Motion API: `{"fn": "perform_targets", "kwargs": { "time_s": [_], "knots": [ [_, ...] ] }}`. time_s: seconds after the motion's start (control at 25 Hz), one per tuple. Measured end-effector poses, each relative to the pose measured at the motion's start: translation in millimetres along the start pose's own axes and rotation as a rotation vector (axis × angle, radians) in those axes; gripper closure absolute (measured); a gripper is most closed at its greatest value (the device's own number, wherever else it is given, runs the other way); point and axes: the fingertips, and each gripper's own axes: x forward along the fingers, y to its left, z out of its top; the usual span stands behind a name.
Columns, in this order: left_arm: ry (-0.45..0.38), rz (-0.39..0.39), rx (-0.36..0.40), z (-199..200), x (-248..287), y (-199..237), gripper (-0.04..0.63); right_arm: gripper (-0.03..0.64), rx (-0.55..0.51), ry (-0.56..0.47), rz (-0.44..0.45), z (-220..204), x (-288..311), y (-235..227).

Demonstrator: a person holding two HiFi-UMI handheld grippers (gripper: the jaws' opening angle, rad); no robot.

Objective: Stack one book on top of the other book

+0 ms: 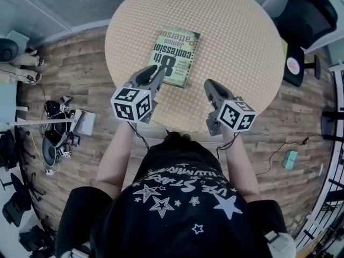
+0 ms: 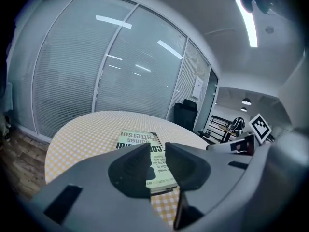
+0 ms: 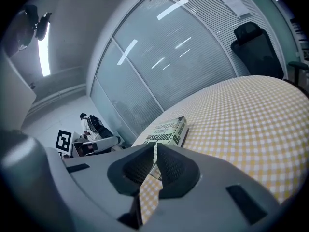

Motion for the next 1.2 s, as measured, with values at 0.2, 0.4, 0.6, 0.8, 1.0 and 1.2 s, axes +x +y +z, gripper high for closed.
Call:
{"fn": "perform_targets", "kwargs": {
  "time_s": [0.2, 0.4, 0.6, 0.8, 1.0, 1.2],
  "knots": [
    [-0.03, 0.045, -0.007, -1, -26, -36, 0.561, 0.58, -0.025, -0.003, 0.061, -5, -34, 11],
    [0.011, 0.058, -0.018, -26, -43, -73, 0.581, 0.58, -0.03, 0.0, 0.125, -18, -60, 11],
    [0.041, 0.065, 0.04, -29, -42, -96, 0.584, 0.58, -0.061, 0.006, 0.151, -28, -80, 13],
    [0.045, 0.051, 0.061, -31, -33, -120, 0.584, 0.58, -0.083, 0.0, 0.155, -37, -100, 10],
    [0.08, 0.003, 0.075, -42, -23, -144, 0.584, 0.579, -0.041, -0.032, 0.135, -35, -109, -3],
    [0.072, -0.016, 0.069, -40, -24, -137, 0.584, 0.578, -0.047, -0.041, 0.131, -33, -98, 4]
  ]
}}
